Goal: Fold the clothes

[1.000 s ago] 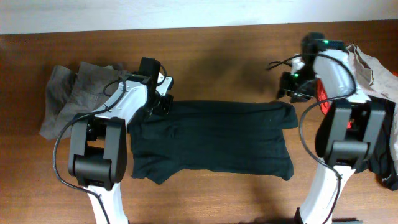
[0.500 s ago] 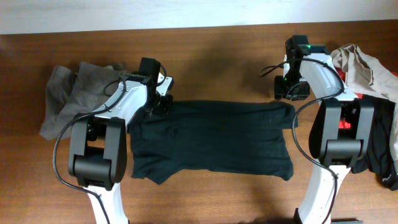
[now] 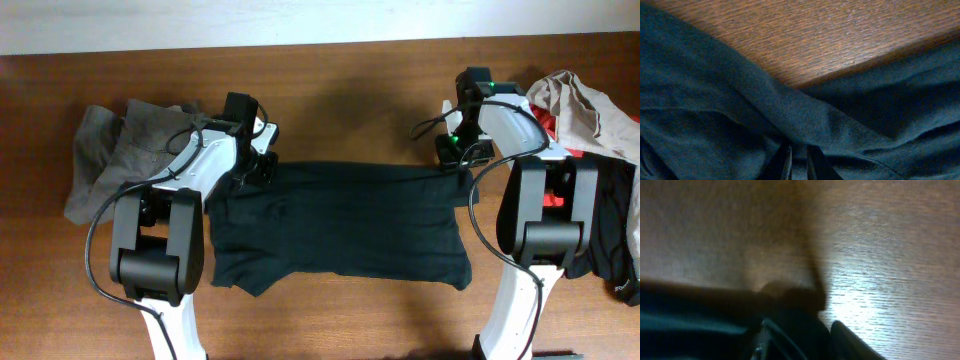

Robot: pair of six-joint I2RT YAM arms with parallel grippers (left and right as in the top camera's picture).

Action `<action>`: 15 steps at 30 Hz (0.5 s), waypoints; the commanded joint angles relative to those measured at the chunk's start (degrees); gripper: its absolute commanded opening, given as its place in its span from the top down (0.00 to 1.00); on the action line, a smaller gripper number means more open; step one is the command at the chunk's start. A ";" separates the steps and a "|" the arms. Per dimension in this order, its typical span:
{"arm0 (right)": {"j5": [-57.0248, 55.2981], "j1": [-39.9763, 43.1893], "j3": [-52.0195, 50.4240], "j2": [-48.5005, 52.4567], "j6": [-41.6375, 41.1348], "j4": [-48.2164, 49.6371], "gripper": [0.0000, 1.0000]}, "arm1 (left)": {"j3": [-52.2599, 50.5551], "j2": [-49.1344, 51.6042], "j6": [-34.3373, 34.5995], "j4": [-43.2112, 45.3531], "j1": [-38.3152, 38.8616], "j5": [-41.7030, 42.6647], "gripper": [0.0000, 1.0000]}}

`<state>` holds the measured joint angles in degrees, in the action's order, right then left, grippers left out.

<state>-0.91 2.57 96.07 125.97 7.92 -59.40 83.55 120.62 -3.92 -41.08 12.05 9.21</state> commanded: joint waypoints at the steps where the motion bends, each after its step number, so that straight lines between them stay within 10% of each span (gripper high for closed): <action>1: 0.63 0.09 -0.55 0.90 -0.44 0.55 0.75 | 0.20 1.62 -1.11 -0.46 -0.22 -1.53 0.89; 5: 0.42 0.13 -0.37 0.87 -5.35 0.94 0.96 | 0.20 1.62 -1.11 -0.48 -0.22 -1.53 0.88; 15: 0.46 0.70 5.27 0.81 -23.45 -7.76 0.96 | 0.20 1.62 -1.11 -0.52 -0.22 -1.53 0.88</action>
<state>-0.58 2.61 98.19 126.02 -5.67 -64.88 83.55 120.62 -3.92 -41.10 12.05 9.19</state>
